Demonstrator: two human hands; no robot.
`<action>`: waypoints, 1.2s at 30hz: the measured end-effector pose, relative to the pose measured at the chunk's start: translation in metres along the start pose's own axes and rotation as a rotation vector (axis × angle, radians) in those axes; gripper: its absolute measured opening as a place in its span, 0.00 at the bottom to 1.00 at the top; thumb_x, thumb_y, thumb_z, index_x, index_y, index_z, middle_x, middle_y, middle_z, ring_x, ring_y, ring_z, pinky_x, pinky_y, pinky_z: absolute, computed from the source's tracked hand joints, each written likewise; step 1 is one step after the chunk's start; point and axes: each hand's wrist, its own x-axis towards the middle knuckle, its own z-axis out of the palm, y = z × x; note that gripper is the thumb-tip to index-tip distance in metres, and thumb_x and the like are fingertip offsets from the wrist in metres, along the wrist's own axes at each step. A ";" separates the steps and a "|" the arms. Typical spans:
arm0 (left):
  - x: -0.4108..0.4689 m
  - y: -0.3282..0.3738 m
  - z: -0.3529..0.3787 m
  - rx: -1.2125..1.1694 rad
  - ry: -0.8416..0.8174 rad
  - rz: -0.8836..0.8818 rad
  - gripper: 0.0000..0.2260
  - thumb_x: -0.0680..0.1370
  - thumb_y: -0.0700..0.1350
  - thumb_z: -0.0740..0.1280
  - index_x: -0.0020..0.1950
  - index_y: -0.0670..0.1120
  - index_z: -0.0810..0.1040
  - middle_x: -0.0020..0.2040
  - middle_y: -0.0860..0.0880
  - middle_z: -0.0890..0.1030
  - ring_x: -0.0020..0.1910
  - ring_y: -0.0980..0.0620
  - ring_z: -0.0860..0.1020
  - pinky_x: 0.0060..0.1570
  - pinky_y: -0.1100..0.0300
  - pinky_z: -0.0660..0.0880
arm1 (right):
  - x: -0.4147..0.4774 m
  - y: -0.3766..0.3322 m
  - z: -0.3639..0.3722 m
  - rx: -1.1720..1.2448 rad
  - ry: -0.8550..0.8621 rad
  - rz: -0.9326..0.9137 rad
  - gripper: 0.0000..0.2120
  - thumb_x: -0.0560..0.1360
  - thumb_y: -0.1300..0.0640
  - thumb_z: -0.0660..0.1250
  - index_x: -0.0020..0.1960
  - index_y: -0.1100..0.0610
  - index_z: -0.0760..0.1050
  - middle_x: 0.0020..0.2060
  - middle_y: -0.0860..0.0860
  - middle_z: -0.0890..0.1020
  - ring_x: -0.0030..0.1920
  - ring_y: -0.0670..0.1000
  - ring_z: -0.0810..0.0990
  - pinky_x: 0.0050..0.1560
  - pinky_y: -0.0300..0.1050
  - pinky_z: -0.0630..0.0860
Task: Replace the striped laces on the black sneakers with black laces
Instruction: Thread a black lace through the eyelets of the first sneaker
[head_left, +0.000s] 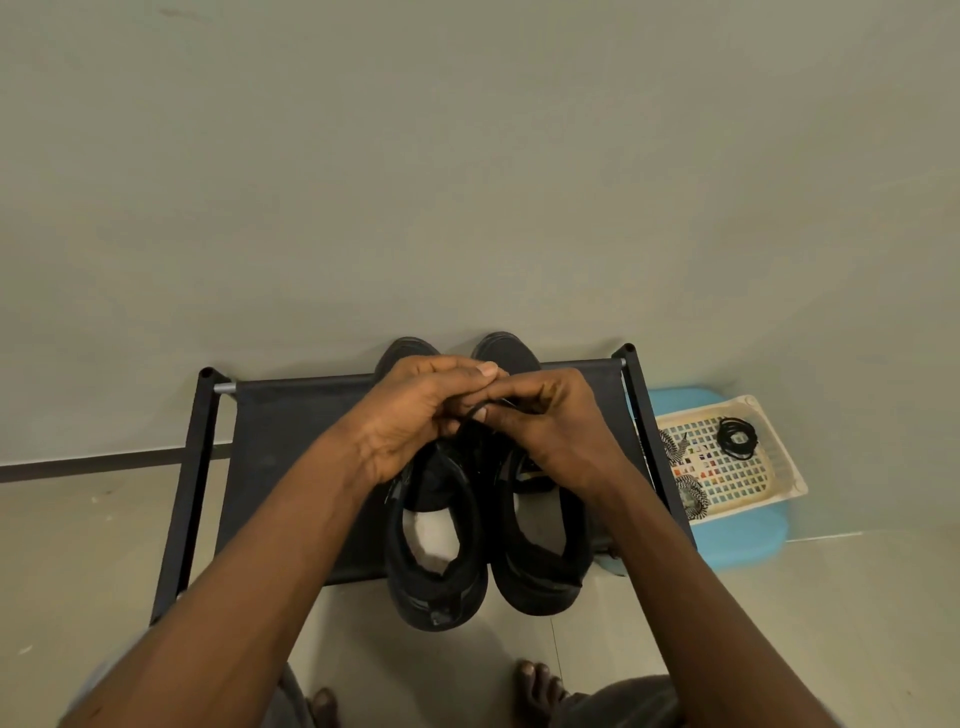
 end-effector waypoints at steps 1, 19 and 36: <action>0.001 0.000 0.000 -0.015 0.000 -0.004 0.10 0.76 0.49 0.74 0.52 0.45 0.88 0.46 0.43 0.83 0.43 0.51 0.77 0.41 0.60 0.69 | -0.001 0.000 -0.001 -0.005 -0.022 0.000 0.07 0.76 0.68 0.72 0.53 0.66 0.85 0.49 0.58 0.88 0.53 0.57 0.86 0.62 0.59 0.80; 0.009 -0.013 0.008 0.202 0.299 0.346 0.07 0.82 0.39 0.71 0.52 0.50 0.87 0.41 0.47 0.86 0.38 0.56 0.81 0.43 0.61 0.81 | 0.005 0.003 -0.012 0.253 0.318 0.354 0.10 0.82 0.64 0.65 0.57 0.58 0.84 0.36 0.51 0.83 0.38 0.46 0.79 0.38 0.36 0.74; 0.005 -0.022 0.028 0.206 0.301 0.357 0.02 0.78 0.40 0.75 0.50 0.45 0.85 0.39 0.46 0.87 0.40 0.48 0.87 0.44 0.55 0.83 | 0.001 -0.006 -0.013 0.266 0.351 0.272 0.08 0.75 0.66 0.73 0.54 0.65 0.84 0.47 0.58 0.88 0.46 0.50 0.86 0.48 0.39 0.81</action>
